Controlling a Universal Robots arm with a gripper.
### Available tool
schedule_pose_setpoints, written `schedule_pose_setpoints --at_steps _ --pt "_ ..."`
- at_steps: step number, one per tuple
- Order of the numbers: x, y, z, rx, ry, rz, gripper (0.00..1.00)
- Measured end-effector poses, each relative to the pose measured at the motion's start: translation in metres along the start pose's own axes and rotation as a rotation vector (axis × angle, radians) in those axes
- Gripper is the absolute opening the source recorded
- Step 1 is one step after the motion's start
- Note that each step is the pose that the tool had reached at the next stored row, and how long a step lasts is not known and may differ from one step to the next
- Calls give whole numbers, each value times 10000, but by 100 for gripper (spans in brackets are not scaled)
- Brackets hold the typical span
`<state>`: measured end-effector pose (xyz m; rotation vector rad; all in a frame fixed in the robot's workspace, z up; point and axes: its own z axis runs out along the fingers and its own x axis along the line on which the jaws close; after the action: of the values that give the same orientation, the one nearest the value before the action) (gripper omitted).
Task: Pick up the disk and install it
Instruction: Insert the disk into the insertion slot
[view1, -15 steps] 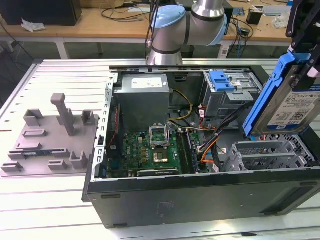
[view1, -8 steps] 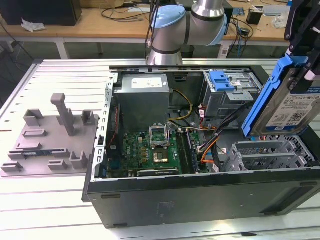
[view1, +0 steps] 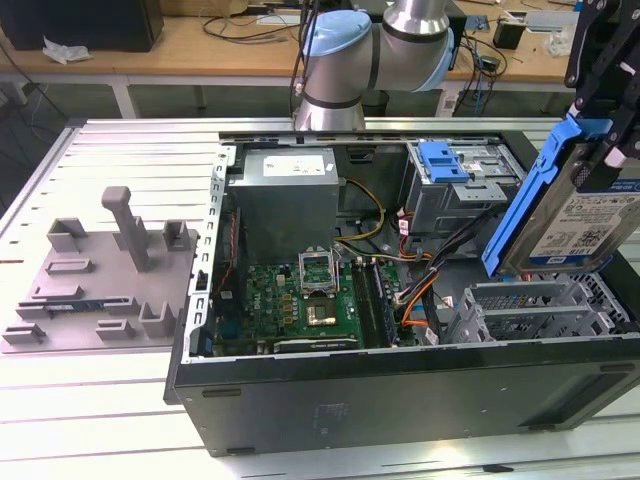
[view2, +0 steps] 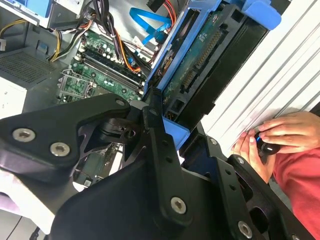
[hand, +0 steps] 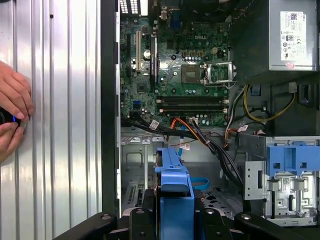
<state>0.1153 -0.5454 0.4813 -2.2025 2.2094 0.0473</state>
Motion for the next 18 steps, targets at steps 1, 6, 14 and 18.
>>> schedule_pose_setpoints --at_steps 1,6,14,18 --pt "0 0 1 0 -2 0 36" --pt "3 0 1 0 -2 0 36" --pt "18 37 8 0 -3 -1 36" --pt "19 41 15 -2 0 -66 36"
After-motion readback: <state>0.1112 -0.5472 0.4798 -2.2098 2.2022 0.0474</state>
